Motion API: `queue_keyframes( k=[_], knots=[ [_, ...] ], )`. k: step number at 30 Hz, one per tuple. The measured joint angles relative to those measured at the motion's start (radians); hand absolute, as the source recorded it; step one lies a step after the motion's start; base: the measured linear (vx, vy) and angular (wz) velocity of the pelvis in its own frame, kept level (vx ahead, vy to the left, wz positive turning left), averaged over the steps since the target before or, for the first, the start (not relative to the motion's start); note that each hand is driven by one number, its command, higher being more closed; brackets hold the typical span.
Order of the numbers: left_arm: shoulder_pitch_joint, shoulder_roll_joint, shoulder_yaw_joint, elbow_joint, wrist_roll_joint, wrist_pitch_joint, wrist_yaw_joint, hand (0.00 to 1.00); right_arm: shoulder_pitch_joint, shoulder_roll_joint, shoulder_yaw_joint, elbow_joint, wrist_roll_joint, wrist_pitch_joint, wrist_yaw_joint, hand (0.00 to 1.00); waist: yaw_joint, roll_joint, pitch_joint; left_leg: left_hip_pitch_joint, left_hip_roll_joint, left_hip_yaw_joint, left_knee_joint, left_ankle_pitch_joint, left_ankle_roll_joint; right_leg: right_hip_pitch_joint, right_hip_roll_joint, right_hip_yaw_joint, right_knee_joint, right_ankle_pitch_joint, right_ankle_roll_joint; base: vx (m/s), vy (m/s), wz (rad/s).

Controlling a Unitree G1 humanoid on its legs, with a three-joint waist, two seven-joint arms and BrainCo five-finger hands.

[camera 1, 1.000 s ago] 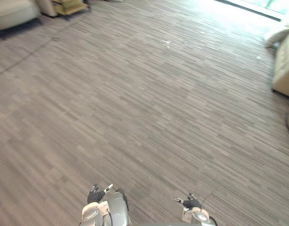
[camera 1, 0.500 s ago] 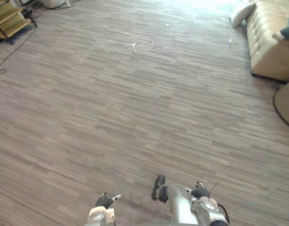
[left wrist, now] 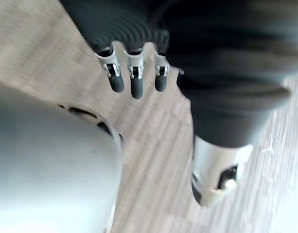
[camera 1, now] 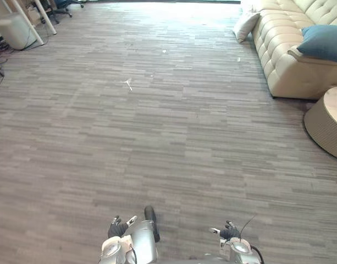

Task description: Pick up cushions and gather them together orderly.

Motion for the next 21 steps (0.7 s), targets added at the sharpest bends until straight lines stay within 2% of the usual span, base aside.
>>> queue_keyframes(
  k=[1,2,3,4,5,8,10,11,13,14,15,16,17,18,19,20,21],
  knots=[
    [0.001,0.012,-0.004,0.005,0.002,0.001,0.002,0.00,0.002,0.016,0.001,0.008,0.000,0.000,0.004,0.00,0.003,-0.019,-0.011,0.020,-0.014,0.025,0.018,-0.045,0.007,-0.063,-0.033,0.010,0.156,0.010,0.019,0.66,0.308,-0.73],
    [-0.002,0.030,-0.021,0.024,0.001,0.002,0.006,0.00,-0.006,0.023,-0.002,0.011,-0.005,-0.003,0.006,0.00,-0.002,-0.034,-0.007,0.069,-0.030,0.045,0.025,-0.086,0.020,-0.157,-0.074,0.025,0.399,0.072,0.071,0.76,0.373,-0.40],
    [-0.006,0.043,-0.035,0.039,0.001,0.005,0.010,0.00,-0.014,0.021,-0.002,0.012,-0.008,-0.006,0.007,0.00,-0.015,-0.040,0.001,0.118,-0.046,0.048,0.024,-0.117,0.022,-0.219,-0.105,0.030,0.572,0.148,0.087,0.74,0.346,-0.07],
    [-0.011,0.056,-0.056,0.056,0.003,0.014,0.015,0.00,-0.015,0.020,-0.002,0.012,-0.013,-0.011,0.008,0.00,-0.032,-0.037,0.007,0.186,-0.065,0.046,0.023,-0.160,0.025,-0.271,-0.136,0.018,0.738,0.164,0.090,0.74,0.276,0.12],
    [-0.008,0.051,-0.064,0.079,0.004,0.021,0.022,0.00,-0.009,0.011,0.001,-0.002,-0.020,-0.019,0.010,0.00,-0.037,-0.024,0.007,0.309,-0.067,0.047,-0.001,-0.222,0.032,-0.336,-0.144,-0.017,0.848,0.148,0.070,0.63,0.182,0.11],
    [-0.009,0.051,-0.085,0.099,0.004,0.021,0.024,0.00,-0.008,-0.001,0.000,-0.031,-0.020,-0.034,0.011,0.00,-0.044,-0.006,0.007,0.425,-0.067,0.050,-0.079,-0.264,0.024,-0.486,-0.138,-0.105,0.783,0.109,0.049,0.55,0.124,0.04],
    [-0.012,0.052,-0.095,0.125,0.008,0.023,0.024,0.00,-0.025,-0.027,-0.009,-0.027,-0.019,-0.033,0.012,0.00,-0.059,0.005,0.015,0.511,-0.068,0.051,-0.151,-0.265,0.014,-0.584,-0.112,-0.179,0.543,0.107,0.040,0.62,0.052,0.27],
    [-0.016,0.050,-0.106,0.136,0.011,0.024,0.024,0.00,-0.024,-0.048,-0.013,-0.021,-0.020,-0.031,0.012,0.00,-0.072,0.015,0.022,0.573,-0.070,0.043,-0.201,-0.266,0.012,-0.609,-0.082,-0.207,0.332,0.165,0.037,0.64,-0.002,0.49],
    [0.004,0.050,-0.118,0.137,0.012,0.024,0.023,0.00,-0.019,-0.052,-0.047,-0.024,-0.015,-0.030,0.014,0.00,-0.094,0.018,0.023,0.660,-0.087,0.015,-0.256,-0.268,0.007,-0.609,-0.046,-0.201,0.093,0.268,0.036,0.81,-0.058,0.68],
    [0.011,0.045,-0.117,0.136,0.021,0.024,0.021,0.00,-0.014,-0.057,-0.050,-0.029,-0.012,-0.031,0.016,0.00,-0.102,0.021,0.021,0.711,-0.096,-0.031,-0.249,-0.278,-0.007,-0.617,-0.030,-0.149,0.118,0.339,-0.024,0.81,-0.097,0.67],
    [0.014,0.035,-0.115,0.136,0.028,0.024,0.019,0.00,-0.014,-0.061,-0.048,-0.030,-0.015,-0.031,0.018,0.00,-0.105,0.033,0.013,0.718,-0.086,-0.055,-0.226,-0.278,-0.007,-0.625,-0.029,-0.136,0.170,0.365,-0.050,0.83,-0.148,0.61],
    [0.016,0.005,-0.114,0.134,0.042,0.023,0.018,0.00,-0.013,-0.080,-0.050,-0.035,-0.016,-0.031,0.020,0.00,-0.106,0.068,-0.010,0.686,-0.041,-0.097,-0.103,-0.277,-0.007,-0.634,-0.021,-0.156,0.269,0.320,-0.058,0.81,-0.174,0.38],
    [0.015,-0.011,-0.108,0.132,0.050,0.023,0.016,0.00,-0.014,-0.089,-0.050,-0.042,-0.018,-0.028,0.020,0.00,-0.101,0.097,-0.014,0.637,-0.007,-0.120,0.017,-0.267,-0.022,-0.625,-0.012,-0.172,0.293,0.276,-0.062,0.95,-0.214,0.29],
    [0.011,-0.033,-0.078,0.121,0.051,0.023,0.011,0.00,-0.014,-0.089,-0.048,-0.058,-0.017,-0.023,0.020,0.00,-0.097,0.135,-0.007,0.534,0.043,-0.153,0.259,-0.184,-0.058,-0.595,0.010,-0.182,0.310,0.216,-0.069,0.95,-0.189,0.03],
    [0.011,-0.049,-0.059,0.108,0.051,0.023,0.007,0.00,-0.017,-0.101,-0.042,-0.064,-0.018,-0.020,0.021,0.00,-0.094,0.156,0.006,0.423,0.099,-0.168,0.485,-0.024,-0.088,-0.543,0.042,-0.178,0.295,0.175,-0.076,0.78,-0.123,-0.12],
    [0.009,-0.054,-0.051,0.102,0.050,0.024,0.004,0.00,-0.022,-0.104,-0.044,-0.059,-0.016,-0.016,0.018,0.00,-0.089,0.169,0.013,0.364,0.138,-0.151,0.621,-0.045,-0.091,-0.492,0.066,-0.178,0.272,0.156,-0.084,0.77,-0.074,-0.31],
    [0.008,-0.044,-0.041,0.079,0.050,0.025,-0.001,0.00,-0.018,-0.096,-0.044,-0.046,-0.010,-0.006,0.014,0.00,-0.086,0.155,0.028,0.285,0.174,-0.118,0.750,-0.127,-0.080,-0.366,0.086,-0.167,0.206,0.132,-0.087,0.60,-0.027,-0.22]
  ],
)
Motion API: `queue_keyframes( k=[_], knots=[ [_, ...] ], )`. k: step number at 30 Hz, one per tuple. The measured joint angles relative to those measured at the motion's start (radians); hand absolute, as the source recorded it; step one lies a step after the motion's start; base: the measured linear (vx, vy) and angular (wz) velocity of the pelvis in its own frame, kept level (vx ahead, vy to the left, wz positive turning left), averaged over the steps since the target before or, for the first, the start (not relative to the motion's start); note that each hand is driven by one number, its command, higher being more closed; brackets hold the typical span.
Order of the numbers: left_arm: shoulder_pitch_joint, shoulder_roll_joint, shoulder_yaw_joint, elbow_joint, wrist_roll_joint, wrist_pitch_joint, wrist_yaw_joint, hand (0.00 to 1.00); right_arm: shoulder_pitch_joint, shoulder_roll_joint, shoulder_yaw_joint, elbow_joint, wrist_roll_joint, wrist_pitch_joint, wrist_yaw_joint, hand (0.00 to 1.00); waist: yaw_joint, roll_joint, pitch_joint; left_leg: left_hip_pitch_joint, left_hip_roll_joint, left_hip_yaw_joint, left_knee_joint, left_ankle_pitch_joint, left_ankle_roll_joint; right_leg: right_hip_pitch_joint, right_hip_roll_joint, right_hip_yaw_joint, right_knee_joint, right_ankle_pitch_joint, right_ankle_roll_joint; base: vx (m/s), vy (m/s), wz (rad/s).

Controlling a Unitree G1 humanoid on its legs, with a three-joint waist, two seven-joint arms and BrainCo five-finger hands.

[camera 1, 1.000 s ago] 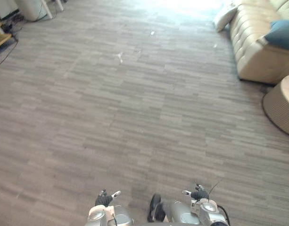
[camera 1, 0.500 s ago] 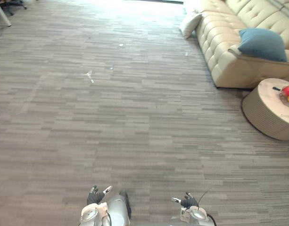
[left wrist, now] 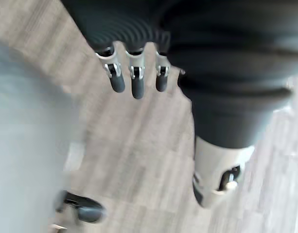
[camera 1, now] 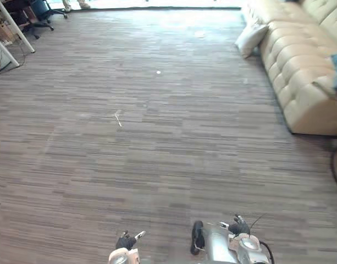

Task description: Pick up cushions and gather them together orderly.

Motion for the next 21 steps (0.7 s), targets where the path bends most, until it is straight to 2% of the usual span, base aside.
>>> queue_keyframes(
  k=[1,3,4,5,6,7,8,9,10,11,12,13,14,15,16,17,18,19,20,21],
  knots=[
    [0.001,0.012,0.000,-0.009,0.000,0.000,0.000,0.00,0.004,0.009,0.000,0.003,0.012,0.003,-0.001,0.00,0.005,-0.012,0.008,-0.034,0.001,0.016,0.009,-0.031,0.007,0.062,0.001,0.003,-0.041,-0.006,0.002,0.73,-0.053,-0.10],
    [0.003,0.030,0.000,-0.040,-0.002,-0.005,-0.001,0.00,0.019,0.036,0.002,0.007,0.019,0.008,-0.003,0.00,0.011,-0.066,0.005,-0.156,-0.016,0.083,-0.092,-0.097,0.048,0.204,-0.009,0.007,-0.170,-0.007,0.011,0.69,-0.062,-0.01],
    [0.002,0.036,0.000,-0.065,-0.003,-0.010,-0.001,0.00,0.017,0.046,0.001,0.017,0.028,0.008,-0.004,0.00,0.024,-0.082,0.008,-0.226,-0.041,0.114,-0.215,-0.123,0.073,0.260,-0.018,0.014,-0.214,-0.007,0.011,0.67,-0.002,-0.25],
    [-0.003,0.038,0.001,-0.081,-0.002,-0.016,-0.002,0.00,0.017,0.051,-0.003,0.026,0.034,0.010,-0.005,0.00,0.040,-0.088,0.012,-0.278,-0.075,0.121,-0.355,-0.120,0.078,0.296,-0.033,0.022,-0.238,-0.012,0.020,0.66,0.082,-0.50],
    [-0.012,0.022,0.009,-0.089,-0.004,-0.024,-0.001,0.00,0.018,0.056,-0.004,0.025,0.034,0.009,-0.007,0.00,0.063,-0.091,0.014,-0.321,-0.108,0.119,-0.504,-0.090,0.074,0.331,-0.050,0.038,-0.255,-0.028,0.044,0.80,0.173,-0.68],
    [-0.011,0.015,0.026,-0.097,-0.007,-0.026,0.000,0.00,0.021,0.057,-0.003,0.027,0.034,0.008,-0.010,0.00,0.073,-0.086,0.012,-0.343,-0.143,0.096,-0.689,-0.015,0.048,0.376,-0.060,0.060,-0.281,-0.062,0.084,0.78,0.252,-0.71],
    [-0.006,0.012,0.027,-0.098,-0.016,-0.026,0.003,0.00,0.024,0.054,0.002,0.031,0.034,0.007,-0.014,0.00,0.074,-0.076,0.011,-0.352,-0.147,0.087,-0.781,0.030,0.043,0.403,-0.056,0.082,-0.291,-0.090,0.102,0.66,0.267,-0.70],
    [-0.006,0.011,0.029,-0.097,-0.034,-0.026,0.001,0.00,0.021,0.054,0.005,0.047,0.034,0.008,-0.015,0.00,0.080,-0.082,0.008,-0.353,-0.154,0.070,-0.742,0.145,0.072,0.436,-0.066,0.115,-0.293,-0.122,0.112,0.70,0.335,-0.59],
    [-0.008,0.029,0.030,-0.099,-0.042,-0.026,0.000,0.00,0.014,0.075,0.005,0.063,0.035,0.006,-0.017,0.00,0.081,-0.113,-0.010,-0.356,-0.169,0.079,-0.697,0.145,0.093,0.443,-0.100,0.143,-0.273,-0.122,0.094,0.72,0.362,-0.58],
    [-0.011,0.042,0.029,-0.100,-0.040,-0.025,0.001,0.00,0.017,0.099,0.006,0.060,0.034,0.006,-0.018,0.00,0.084,-0.144,-0.024,-0.357,-0.173,0.108,-0.666,0.093,0.110,0.402,-0.124,0.178,-0.208,-0.096,0.058,0.70,0.358,-0.51],
    [-0.011,0.049,0.029,-0.099,-0.041,-0.025,0.002,0.00,0.019,0.110,0.007,0.062,0.033,0.002,-0.017,0.00,0.088,-0.160,-0.034,-0.351,-0.177,0.123,-0.652,0.063,0.126,0.362,-0.143,0.202,-0.129,-0.071,0.092,0.66,0.348,-0.47],
    [-0.013,0.061,0.020,-0.093,-0.041,-0.023,0.004,0.00,0.019,0.120,0.004,0.060,0.033,0.000,-0.017,0.00,0.092,-0.179,-0.035,-0.325,-0.197,0.138,-0.643,0.022,0.131,0.307,-0.171,0.231,0.020,-0.034,0.144,0.63,0.342,-0.35],
    [-0.027,0.076,0.003,-0.071,-0.041,-0.020,0.013,0.00,0.017,0.120,0.004,0.060,0.032,-0.003,-0.015,0.00,0.088,-0.193,-0.026,-0.264,-0.220,0.157,-0.642,-0.020,0.135,0.223,-0.206,0.261,0.238,0.053,0.203,0.73,0.372,-0.20],
    [-0.034,0.084,-0.011,-0.058,-0.040,-0.016,0.020,0.00,0.017,0.118,0.004,0.060,0.031,-0.005,-0.014,0.00,0.086,-0.188,-0.016,-0.214,-0.241,0.158,-0.643,-0.059,0.124,0.160,-0.227,0.270,0.417,0.102,0.227,0.58,0.267,-0.07],
    [-0.034,0.088,-0.022,-0.039,-0.038,-0.005,0.025,0.00,0.017,0.114,0.004,0.050,0.030,-0.011,-0.012,0.00,0.076,-0.187,-0.013,-0.137,-0.258,0.159,-0.654,-0.100,0.126,0.102,-0.243,0.250,0.588,0.101,0.211,0.68,0.236,-0.05],
    [-0.028,0.088,-0.038,-0.030,-0.038,0.001,0.028,0.00,0.019,0.107,0.006,0.025,0.028,-0.013,-0.012,0.00,0.058,-0.173,-0.008,-0.023,-0.267,0.160,-0.702,-0.137,0.126,0.038,-0.249,0.183,0.683,0.063,0.161,0.57,0.161,-0.01],
    [-0.022,0.089,-0.048,-0.023,-0.038,0.002,0.028,0.00,0.019,0.103,0.007,0.020,0.027,-0.017,-0.012,0.00,0.053,-0.164,-0.011,0.018,-0.267,0.160,-0.733,-0.144,0.123,0.005,-0.250,0.140,0.684,0.037,0.147,0.55,0.148,-0.03],
    [-0.022,0.087,-0.060,-0.005,-0.039,0.002,0.026,0.00,0.019,0.092,0.008,0.010,0.020,-0.024,-0.011,0.00,0.046,-0.149,-0.017,0.085,-0.269,0.162,-0.797,-0.149,0.119,-0.069,-0.252,0.053,0.641,-0.006,0.128,0.44,0.101,0.04],
    [-0.027,0.087,-0.069,0.009,-0.039,0.001,0.026,0.00,0.016,0.084,0.008,0.003,0.014,-0.028,-0.010,0.00,0.041,-0.143,-0.014,0.124,-0.270,0.160,-0.833,-0.149,0.118,-0.118,-0.253,-0.004,0.580,-0.031,0.121,0.57,0.102,0.15],
    [-0.036,0.093,-0.087,0.029,-0.039,0.002,0.025,0.00,0.013,0.067,0.005,0.004,0.013,-0.027,-0.008,0.00,0.035,-0.142,-0.013,0.176,-0.271,0.160,-0.877,-0.141,0.111,-0.180,-0.244,-0.069,0.441,-0.035,0.121,0.75,0.077,0.25]
  ],
)
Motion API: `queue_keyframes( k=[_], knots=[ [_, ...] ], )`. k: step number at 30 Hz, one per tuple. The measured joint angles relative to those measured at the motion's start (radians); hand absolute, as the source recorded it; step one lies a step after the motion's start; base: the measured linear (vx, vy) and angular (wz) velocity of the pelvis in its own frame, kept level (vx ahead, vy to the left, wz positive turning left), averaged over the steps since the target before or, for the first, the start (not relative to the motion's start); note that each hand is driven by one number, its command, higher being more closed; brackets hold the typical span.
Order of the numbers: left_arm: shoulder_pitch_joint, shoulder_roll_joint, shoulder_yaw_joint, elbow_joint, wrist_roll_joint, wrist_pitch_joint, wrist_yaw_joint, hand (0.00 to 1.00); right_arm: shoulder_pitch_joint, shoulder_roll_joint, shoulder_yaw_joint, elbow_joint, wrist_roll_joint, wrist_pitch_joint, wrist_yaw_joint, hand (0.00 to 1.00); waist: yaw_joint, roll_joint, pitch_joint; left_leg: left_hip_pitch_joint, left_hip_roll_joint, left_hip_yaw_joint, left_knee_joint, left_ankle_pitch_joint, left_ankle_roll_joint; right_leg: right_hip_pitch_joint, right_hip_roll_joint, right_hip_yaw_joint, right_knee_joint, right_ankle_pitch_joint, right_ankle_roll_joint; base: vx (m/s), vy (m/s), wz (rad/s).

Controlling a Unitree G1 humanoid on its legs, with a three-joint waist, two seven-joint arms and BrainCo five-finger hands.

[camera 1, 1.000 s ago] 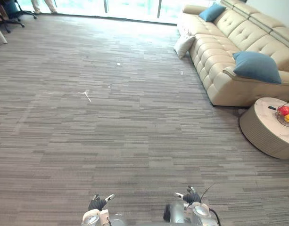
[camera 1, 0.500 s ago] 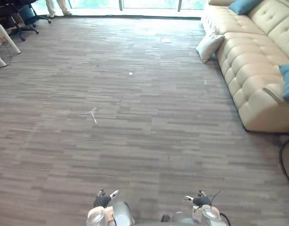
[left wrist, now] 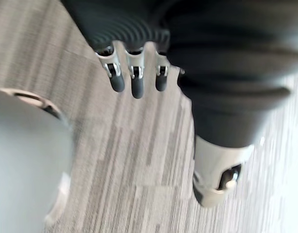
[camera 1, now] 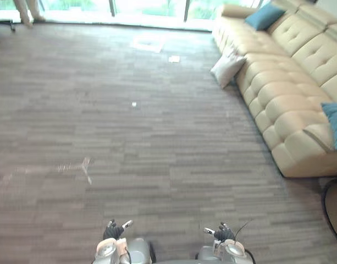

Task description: Pick up cushions and gather them together orderly.

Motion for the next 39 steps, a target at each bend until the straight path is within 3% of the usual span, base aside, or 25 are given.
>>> queue_keyframes(
  k=[4,5,7,9,10,11,12,14,15,16,17,18,20,21,22,23,24,26,27,28,29,31,34,38,39],
  knots=[
    [0.013,0.004,-0.020,0.028,0.013,0.001,-0.002,0.00,-0.006,-0.039,-0.018,0.020,0.001,0.002,0.004,0.00,-0.039,0.007,0.011,0.195,-0.017,-0.046,-0.136,-0.030,-0.048,-0.063,0.113,-0.057,-0.606,0.194,0.005,0.75,-0.024,0.40],
    [0.022,0.000,-0.021,0.033,0.019,0.001,-0.003,0.00,-0.006,-0.048,-0.023,0.019,0.002,0.001,0.004,0.00,-0.049,0.015,0.018,0.239,-0.011,-0.071,-0.138,-0.041,-0.066,-0.060,0.128,-0.011,-0.585,0.293,-0.075,1.02,-0.115,0.61],
    [0.019,-0.041,-0.023,0.038,0.024,-0.001,-0.013,0.00,-0.012,-0.072,-0.050,0.015,0.001,0.001,0.004,0.00,-0.047,0.070,0.006,0.251,0.040,-0.124,-0.062,-0.024,-0.093,-0.092,0.135,0.008,-0.400,0.237,-0.125,0.91,-0.152,0.42],
    [0.013,-0.053,-0.003,0.036,0.038,-0.005,-0.021,0.00,-0.021,-0.079,-0.080,0.013,0.001,0.002,0.005,0.00,-0.050,0.100,0.017,0.143,0.089,-0.177,0.249,0.037,-0.106,-0.064,0.131,-0.021,-0.307,0.124,-0.113,0.70,-0.176,0.16],
    [0.006,-0.065,0.016,0.030,0.038,-0.002,-0.022,0.00,-0.024,-0.086,-0.076,0.012,0.001,0.003,0.006,0.00,-0.050,0.126,0.031,0.037,0.143,-0.204,0.513,0.196,-0.121,0.004,0.155,-0.030,-0.316,0.070,-0.113,0.73,-0.117,-0.03],
    [0.010,-0.074,0.032,0.016,0.038,-0.003,-0.024,0.00,-0.023,-0.088,-0.068,0.014,0.001,0.009,0.005,0.00,-0.046,0.137,0.039,-0.049,0.202,-0.191,0.709,0.215,-0.136,0.073,0.188,-0.030,-0.342,0.034,-0.119,0.72,-0.089,-0.06],
    [0.010,-0.072,0.043,0.007,0.038,-0.003,-0.029,0.00,-0.024,-0.078,-0.063,0.020,0.002,0.014,0.004,0.00,-0.043,0.140,0.044,-0.103,0.247,-0.169,0.828,0.177,-0.105,0.142,0.208,-0.027,-0.372,0.010,-0.123,0.72,-0.057,-0.08],
    [0.014,-0.044,0.049,-0.026,0.038,-0.006,-0.027,0.00,-0.017,-0.047,-0.037,0.023,0.003,0.024,0.004,0.00,-0.032,0.094,0.052,-0.245,0.259,-0.119,0.898,0.089,-0.057,0.331,0.211,-0.013,-0.490,-0.028,-0.101,0.76,-0.074,0.02],
    [0.014,-0.044,0.049,-0.027,0.037,-0.006,-0.027,0.00,-0.017,-0.046,-0.037,0.023,0.003,0.024,0.004,0.00,-0.032,0.093,0.052,-0.248,0.259,-0.118,0.897,0.086,-0.056,0.334,0.211,-0.012,-0.493,-0.028,-0.101,0.67,-0.045,-0.10],
    [0.013,-0.030,0.050,-0.058,0.033,-0.014,-0.027,0.00,-0.021,-0.039,-0.023,0.061,0.015,0.027,0.003,0.00,-0.021,0.063,0.046,-0.376,0.228,-0.054,0.750,0.021,-0.025,0.438,0.194,0.009,-0.585,-0.017,-0.079,0.67,0.017,-0.38],
    [0.010,-0.026,0.050,-0.071,0.026,-0.023,-0.028,0.00,-0.029,-0.038,-0.020,0.075,0.022,0.030,0.001,0.00,-0.005,0.059,0.049,-0.437,0.192,-0.033,0.586,0.014,-0.020,0.480,0.174,0.025,-0.608,-0.018,-0.075,0.54,0.066,-0.56],
    [0.006,-0.028,0.051,-0.077,0.017,-0.026,-0.029,0.00,-0.035,-0.036,-0.019,0.080,0.022,0.030,0.000,0.00,0.006,0.057,0.050,-0.468,0.162,-0.031,0.454,0.033,-0.014,0.510,0.157,0.035,-0.625,-0.024,-0.066,0.84,0.193,-0.69],
    [0.009,-0.039,0.048,-0.095,0.007,-0.030,-0.025,0.00,-0.022,-0.036,-0.008,0.081,0.021,0.028,-0.007,0.00,0.030,0.068,0.049,-0.500,0.105,-0.050,0.055,0.210,-0.056,0.611,0.147,0.089,-0.705,-0.062,-0.005,0.79,0.268,-0.78],
    [0.009,-0.037,0.046,-0.093,-0.003,-0.030,-0.026,0.00,-0.019,-0.049,0.003,0.098,0.021,0.026,-0.008,0.00,0.037,0.070,0.047,-0.499,0.103,-0.073,0.064,0.338,-0.046,0.651,0.144,0.125,-0.726,-0.070,0.004,0.74,0.321,-0.63],
    [0.001,-0.016,0.036,-0.092,-0.002,-0.029,-0.026,0.00,-0.034,-0.029,0.022,0.115,0.022,0.031,-0.009,0.00,0.034,0.036,0.039,-0.500,0.074,-0.069,0.098,0.351,0.005,0.663,0.111,0.156,-0.732,-0.052,-0.025,0.86,0.392,-0.31],
    [-0.005,-0.004,0.038,-0.087,-0.003,-0.029,-0.027,0.00,-0.039,-0.010,0.028,0.107,0.021,0.027,-0.011,0.00,0.025,0.012,0.030,-0.513,0.066,-0.058,0.126,0.301,0.012,0.631,0.094,0.183,-0.693,0.002,-0.044,0.69,0.342,-0.19],
    [-0.006,-0.001,0.042,-0.090,-0.004,-0.028,-0.027,0.00,-0.037,-0.002,0.030,0.099,0.019,0.026,-0.011,0.00,0.032,0.007,0.027,-0.516,0.066,-0.053,0.156,0.271,0.022,0.600,0.083,0.212,-0.639,0.046,-0.018,0.67,0.353,-0.15],
    [-0.007,0.000,0.034,-0.082,-0.002,-0.027,-0.023,0.00,-0.031,0.010,0.029,0.101,0.017,0.026,-0.009,0.00,0.035,-0.015,0.021,-0.470,0.043,-0.029,0.193,0.185,0.047,0.530,0.037,0.275,-0.430,0.126,0.074,0.60,0.312,-0.19],
    [-0.013,0.012,0.024,-0.054,0.000,-0.022,-0.021,0.00,-0.033,0.011,0.030,0.099,0.015,0.024,-0.005,0.00,0.031,-0.028,0.023,-0.393,0.013,-0.011,0.198,0.132,0.049,0.451,0.000,0.317,-0.182,0.205,0.147,0.61,0.284,-0.12],
    [-0.016,0.014,0.020,-0.040,0.000,-0.018,-0.018,0.00,-0.033,0.009,0.029,0.097,0.014,0.021,-0.004,0.00,0.025,-0.026,0.025,-0.341,-0.002,-0.012,0.192,0.102,0.044,0.403,-0.012,0.315,-0.030,0.210,0.155,0.81,0.324,-0.16],
    [-0.013,0.013,0.005,-0.016,0.002,-0.006,-0.014,0.00,-0.029,-0.003,0.035,0.082,0.007,0.012,-0.003,0.00,0.013,-0.012,0.028,-0.229,-0.018,-0.010,0.150,0.061,0.037,0.322,-0.021,0.277,0.152,0.167,0.110,0.55,0.201,-0.17],
    [-0.006,0.006,-0.021,0.002,0.019,0.000,-0.013,0.00,-0.013,-0.017,0.040,0.050,0.001,0.005,-0.001,0.00,0.007,0.015,0.015,-0.111,-0.020,-0.003,0.061,0.043,0.027,0.208,-0.019,0.168,0.202,0.080,0.041,0.55,0.123,-0.14],
    [-0.008,0.011,-0.055,0.035,0.020,0.003,-0.014,0.00,-0.017,-0.044,0.040,0.039,0.000,0.001,0.001,0.00,-0.019,0.024,0.021,0.042,-0.011,0.003,-0.062,0.042,0.016,0.052,-0.002,-0.043,-0.020,-0.014,-0.012,0.52,0.036,0.12],
    [0.006,0.017,-0.072,0.046,0.023,0.002,-0.016,0.00,-0.026,-0.061,0.034,0.031,0.001,0.002,0.004,0.00,-0.046,0.020,0.030,0.217,-0.011,0.015,-0.167,0.001,-0.062,-0.037,0.128,-0.091,-0.586,0.200,-0.047,0.69,-0.066,0.13],
    [0.009,0.017,-0.072,0.048,0.026,0.002,-0.016,0.00,-0.022,-0.062,0.030,0.030,0.002,0.001,0.005,0.00,-0.052,0.018,0.028,0.246,-0.017,0.002,-0.166,-0.012,-0.081,-0.041,0.145,-0.044,-0.577,0.289,-0.114,0.77,-0.124,0.16]
  ],
)
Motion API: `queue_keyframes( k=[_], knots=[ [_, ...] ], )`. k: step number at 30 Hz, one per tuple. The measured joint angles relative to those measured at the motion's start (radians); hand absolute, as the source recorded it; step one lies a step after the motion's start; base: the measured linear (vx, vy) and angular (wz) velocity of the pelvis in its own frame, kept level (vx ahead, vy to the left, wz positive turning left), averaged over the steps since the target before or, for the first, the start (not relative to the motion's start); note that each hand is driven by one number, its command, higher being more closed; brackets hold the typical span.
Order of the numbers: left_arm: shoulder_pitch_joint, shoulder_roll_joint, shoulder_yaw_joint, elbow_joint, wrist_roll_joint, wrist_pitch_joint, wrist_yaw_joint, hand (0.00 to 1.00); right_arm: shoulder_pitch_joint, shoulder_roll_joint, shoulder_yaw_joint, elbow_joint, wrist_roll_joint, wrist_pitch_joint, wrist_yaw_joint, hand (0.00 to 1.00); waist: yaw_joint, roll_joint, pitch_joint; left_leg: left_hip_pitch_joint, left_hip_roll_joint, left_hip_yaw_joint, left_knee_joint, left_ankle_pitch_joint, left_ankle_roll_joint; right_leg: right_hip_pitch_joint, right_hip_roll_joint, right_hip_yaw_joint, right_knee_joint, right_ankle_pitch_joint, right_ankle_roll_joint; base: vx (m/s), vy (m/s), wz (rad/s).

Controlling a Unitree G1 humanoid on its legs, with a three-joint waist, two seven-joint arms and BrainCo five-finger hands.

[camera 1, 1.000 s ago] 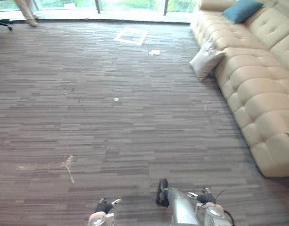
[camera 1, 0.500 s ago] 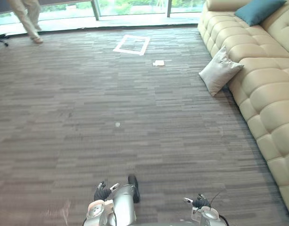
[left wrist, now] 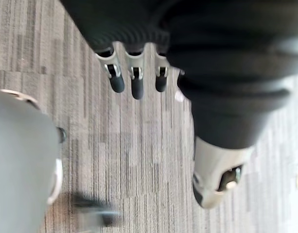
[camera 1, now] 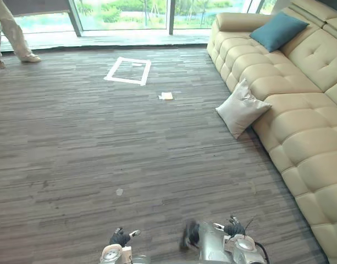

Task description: Pick up cushions and gather them together orderly.

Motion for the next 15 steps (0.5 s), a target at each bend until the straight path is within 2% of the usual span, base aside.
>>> queue_keyframes(
  k=[1,2,3,4,5,6,7,8,10,12,14,15],
  knots=[
    [0.000,-0.015,0.004,0.000,0.009,0.001,-0.002,0.00,-0.004,-0.011,-0.005,-0.005,-0.003,0.000,0.001,0.00,-0.006,0.025,-0.007,0.035,0.029,-0.011,0.012,-0.001,-0.009,-0.013,0.009,0.016,0.094,0.026,-0.054,0.75,-0.135,0.10],
    [0.000,-0.028,0.003,-0.001,0.016,-0.003,-0.007,0.00,-0.004,-0.021,-0.014,-0.008,-0.002,0.000,0.001,0.00,-0.001,0.050,-0.020,0.016,0.059,-0.013,0.068,0.015,-0.034,-0.030,0.011,0.008,0.159,-0.043,-0.056,0.71,-0.174,0.08],
    [0.000,-0.047,0.003,-0.001,0.024,-0.002,-0.009,0.00,-0.004,-0.023,-0.030,-0.010,-0.002,0.000,0.001,0.00,-0.005,0.061,-0.022,-0.003,0.075,-0.024,0.125,0.028,-0.054,-0.031,0.012,0.002,0.192,-0.083,-0.056,0.66,-0.227,0.07],
    [-0.004,-0.055,0.023,-0.004,0.033,-0.001,-0.010,0.00,-0.004,-0.023,-0.048,-0.012,-0.002,0.001,0.001,0.00,-0.006,0.075,-0.019,-0.055,0.109,-0.055,0.271,0.067,-0.052,-0.010,0.022,-0.005,0.221,-0.140,-0.051,0.78,-0.275,0.05],
    [-0.007,-0.059,0.044,-0.005,0.033,0.003,-0.011,0.00,-0.003,-0.022,-0.046,-0.012,-0.001,0.007,0.001,0.00,-0.006,0.084,-0.013,-0.119,0.147,-0.092,0.457,0.136,-0.042,0.039,0.039,-0.003,0.206,-0.175,-0.053,0.64,-0.213,0.03],
    [-0.006,-0.062,0.051,-0.010,0.033,0.004,-0.011,0.00,-0.002,-0.023,-0.039,-0.013,-0.001,0.012,-0.001,0.00,-0.008,0.093,-0.006,-0.178,0.183,-0.114,0.619,0.184,-0.047,0.089,0.060,-0.004,0.180,-0.190,-0.048,0.60,-0.141,-0.09],
    [0.001,-0.063,0.074,-0.027,0.032,0.003,-0.012,0.00,0.002,-0.010,-0.035,-0.011,0.001,0.017,-0.001,0.00,-0.004,0.096,0.000,-0.260,0.235,-0.104,0.823,0.136,-0.051,0.178,0.094,0.003,0.132,-0.211,-0.053,0.55,-0.088,-0.12],
    [0.003,-0.057,0.084,-0.045,0.031,0.001,-0.011,0.00,0.012,0.011,-0.037,-0.011,0.000,0.020,-0.002,0.00,0.004,0.083,0.005,-0.316,0.251,-0.095,0.902,0.091,-0.035,0.251,0.105,0.010,0.097,-0.230,-0.054,0.53,-0.076,-0.16],
    [0.006,-0.050,0.085,-0.069,0.029,-0.001,-0.011,0.00,0.021,0.014,-0.031,-0.005,0.013,0.023,-0.002,0.00,0.016,0.052,0.005,-0.437,0.233,-0.059,0.867,0.025,0.011,0.357,0.107,0.042,0.028,-0.242,-0.042,0.50,-0.070,-0.31],
    [0.007,-0.057,0.093,-0.099,0.027,-0.010,-0.011,0.00,0.020,0.017,-0.032,-0.005,0.020,0.023,-0.005,0.00,0.046,0.050,0.001,-0.535,0.196,-0.060,0.721,-0.004,0.026,0.400,0.104,0.098,-0.009,-0.246,-0.033,0.44,0.040,-0.83],
    [0.008,-0.072,0.122,-0.119,0.014,-0.011,-0.011,0.00,0.019,0.034,-0.033,-0.010,0.021,0.022,-0.009,0.00,0.057,0.050,0.003,-0.622,0.156,-0.107,0.566,0.003,0.031,0.441,0.090,0.159,-0.020,-0.271,0.000,0.44,0.152,-0.91],
    [0.008,-0.076,0.125,-0.122,-0.002,-0.019,-0.010,0.00,0.023,0.034,-0.031,-0.012,0.021,0.020,-0.013,0.00,0.065,0.048,0.004,-0.651,0.123,-0.157,0.462,0.035,0.019,0.465,0.076,0.196,-0.020,-0.298,0.020,0.41,0.237,-0.83]
  ],
)
